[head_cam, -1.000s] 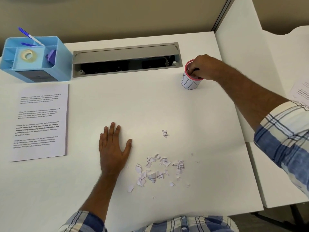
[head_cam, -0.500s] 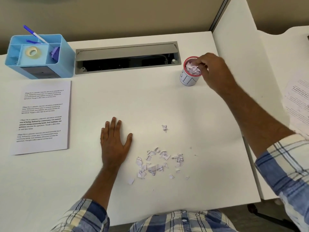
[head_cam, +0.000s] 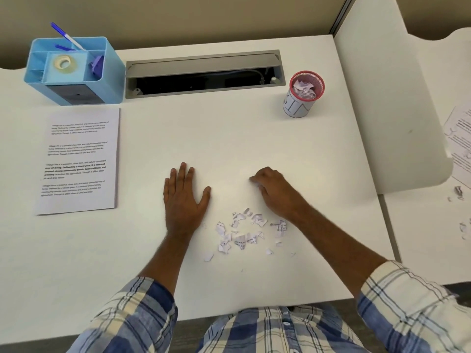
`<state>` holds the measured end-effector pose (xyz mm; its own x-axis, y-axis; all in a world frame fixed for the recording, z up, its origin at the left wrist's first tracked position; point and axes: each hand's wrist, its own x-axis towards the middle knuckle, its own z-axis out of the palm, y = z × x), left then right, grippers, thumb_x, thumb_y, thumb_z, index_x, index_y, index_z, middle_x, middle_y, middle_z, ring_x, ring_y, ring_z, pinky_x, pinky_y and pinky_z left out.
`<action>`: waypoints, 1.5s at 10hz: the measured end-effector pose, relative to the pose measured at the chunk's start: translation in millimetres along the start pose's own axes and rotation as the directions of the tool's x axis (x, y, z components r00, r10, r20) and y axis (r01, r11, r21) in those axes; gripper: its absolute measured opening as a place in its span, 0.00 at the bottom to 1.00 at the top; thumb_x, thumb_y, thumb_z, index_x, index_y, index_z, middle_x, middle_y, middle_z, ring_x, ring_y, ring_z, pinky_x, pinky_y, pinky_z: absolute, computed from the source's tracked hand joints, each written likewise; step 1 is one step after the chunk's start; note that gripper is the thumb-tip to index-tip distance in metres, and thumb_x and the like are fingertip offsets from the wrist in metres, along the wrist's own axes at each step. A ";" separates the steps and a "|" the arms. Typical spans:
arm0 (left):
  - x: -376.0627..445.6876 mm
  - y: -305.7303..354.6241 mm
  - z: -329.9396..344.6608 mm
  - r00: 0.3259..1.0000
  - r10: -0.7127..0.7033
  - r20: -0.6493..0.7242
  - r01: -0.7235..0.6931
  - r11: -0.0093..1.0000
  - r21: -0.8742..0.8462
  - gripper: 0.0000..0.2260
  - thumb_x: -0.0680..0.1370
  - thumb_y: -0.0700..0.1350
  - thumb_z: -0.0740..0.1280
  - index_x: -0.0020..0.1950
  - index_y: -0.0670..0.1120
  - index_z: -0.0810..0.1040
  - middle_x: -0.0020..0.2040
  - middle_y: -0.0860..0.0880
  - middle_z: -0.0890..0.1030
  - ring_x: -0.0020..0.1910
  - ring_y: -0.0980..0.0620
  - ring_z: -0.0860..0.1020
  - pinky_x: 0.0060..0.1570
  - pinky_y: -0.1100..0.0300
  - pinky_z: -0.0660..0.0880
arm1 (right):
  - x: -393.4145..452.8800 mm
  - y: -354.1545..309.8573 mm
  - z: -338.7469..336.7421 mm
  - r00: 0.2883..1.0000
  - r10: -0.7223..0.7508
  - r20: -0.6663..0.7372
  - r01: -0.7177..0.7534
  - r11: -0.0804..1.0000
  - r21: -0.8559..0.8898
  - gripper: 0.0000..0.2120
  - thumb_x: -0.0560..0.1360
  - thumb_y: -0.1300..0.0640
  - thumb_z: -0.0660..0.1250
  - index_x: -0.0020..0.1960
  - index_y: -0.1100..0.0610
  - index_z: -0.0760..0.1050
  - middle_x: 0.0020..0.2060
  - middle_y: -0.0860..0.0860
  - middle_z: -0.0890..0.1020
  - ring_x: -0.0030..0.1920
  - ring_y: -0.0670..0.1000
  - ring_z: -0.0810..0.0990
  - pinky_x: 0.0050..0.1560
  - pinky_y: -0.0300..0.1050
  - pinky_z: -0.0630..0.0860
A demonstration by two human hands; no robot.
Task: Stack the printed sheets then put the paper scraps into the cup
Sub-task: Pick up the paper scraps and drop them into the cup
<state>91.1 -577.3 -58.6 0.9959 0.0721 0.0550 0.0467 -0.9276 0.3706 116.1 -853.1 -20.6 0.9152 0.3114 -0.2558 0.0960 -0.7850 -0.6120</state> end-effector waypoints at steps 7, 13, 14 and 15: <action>-1.1 -3.5 2.2 1.000 0.002 0.011 -0.002 1.000 -0.031 0.31 0.83 0.59 0.64 0.82 0.47 0.64 0.85 0.49 0.60 0.84 0.45 0.55 0.83 0.46 0.52 | -77.4 -6.2 38.7 0.936 -0.160 0.314 0.237 0.946 -0.222 0.40 0.52 0.63 0.83 0.62 0.52 0.74 0.57 0.47 0.71 0.51 0.51 0.71 0.40 0.54 0.79; -1.7 -3.9 -0.2 1.000 -0.004 0.025 0.005 0.999 -0.034 0.31 0.83 0.59 0.64 0.82 0.47 0.64 0.85 0.50 0.58 0.85 0.46 0.54 0.83 0.47 0.51 | -51.2 -5.3 -24.1 0.986 0.154 -0.056 -0.135 0.956 0.260 0.11 0.71 0.69 0.72 0.45 0.54 0.85 0.44 0.47 0.86 0.44 0.44 0.84 0.49 0.38 0.78; -1.1 -3.5 0.1 1.000 -0.001 0.017 0.001 1.000 -0.027 0.30 0.83 0.59 0.64 0.82 0.47 0.64 0.85 0.50 0.59 0.85 0.45 0.54 0.83 0.47 0.51 | -35.4 3.6 -58.9 0.960 0.250 -0.126 -0.185 0.903 0.387 0.10 0.72 0.69 0.72 0.45 0.55 0.85 0.39 0.50 0.87 0.41 0.49 0.86 0.49 0.43 0.80; -1.2 -3.4 1.2 1.000 0.000 0.007 0.000 1.000 -0.028 0.30 0.82 0.59 0.63 0.82 0.47 0.65 0.85 0.50 0.59 0.84 0.45 0.55 0.83 0.46 0.52 | -18.9 8.7 -85.0 0.946 0.270 -0.181 -0.173 0.889 0.423 0.10 0.72 0.70 0.72 0.44 0.55 0.85 0.36 0.52 0.87 0.39 0.51 0.86 0.51 0.47 0.80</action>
<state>89.8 -574.7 -61.0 0.9964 0.0696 0.0490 0.0446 -0.9171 0.3961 132.9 -911.3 42.6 0.9623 -0.0140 -0.2718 -0.2383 -0.5253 -0.8169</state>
